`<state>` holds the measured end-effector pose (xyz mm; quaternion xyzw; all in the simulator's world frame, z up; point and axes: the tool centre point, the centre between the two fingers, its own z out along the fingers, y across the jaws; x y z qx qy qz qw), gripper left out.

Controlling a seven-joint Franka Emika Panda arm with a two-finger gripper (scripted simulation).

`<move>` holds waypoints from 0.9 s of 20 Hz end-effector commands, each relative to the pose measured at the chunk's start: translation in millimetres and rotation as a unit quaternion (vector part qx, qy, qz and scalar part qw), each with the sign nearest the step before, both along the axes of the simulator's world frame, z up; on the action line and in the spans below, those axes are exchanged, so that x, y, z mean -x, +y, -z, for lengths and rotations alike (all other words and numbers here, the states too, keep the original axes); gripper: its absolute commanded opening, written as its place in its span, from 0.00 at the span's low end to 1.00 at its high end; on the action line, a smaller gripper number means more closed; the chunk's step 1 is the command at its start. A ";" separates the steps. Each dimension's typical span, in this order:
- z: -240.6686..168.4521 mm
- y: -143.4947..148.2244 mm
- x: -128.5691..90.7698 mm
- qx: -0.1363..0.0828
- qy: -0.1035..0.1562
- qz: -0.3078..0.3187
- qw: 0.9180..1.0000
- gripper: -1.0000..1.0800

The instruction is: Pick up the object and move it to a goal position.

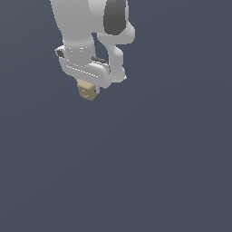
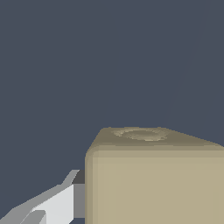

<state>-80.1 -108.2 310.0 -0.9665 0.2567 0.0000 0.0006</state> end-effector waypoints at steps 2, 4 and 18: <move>-35.8 -0.8 15.6 0.000 0.000 0.000 1.000 0.00; -54.4 -1.2 23.2 0.000 0.000 0.000 1.000 0.00; -132.8 -2.7 52.1 0.001 0.000 0.000 1.000 0.00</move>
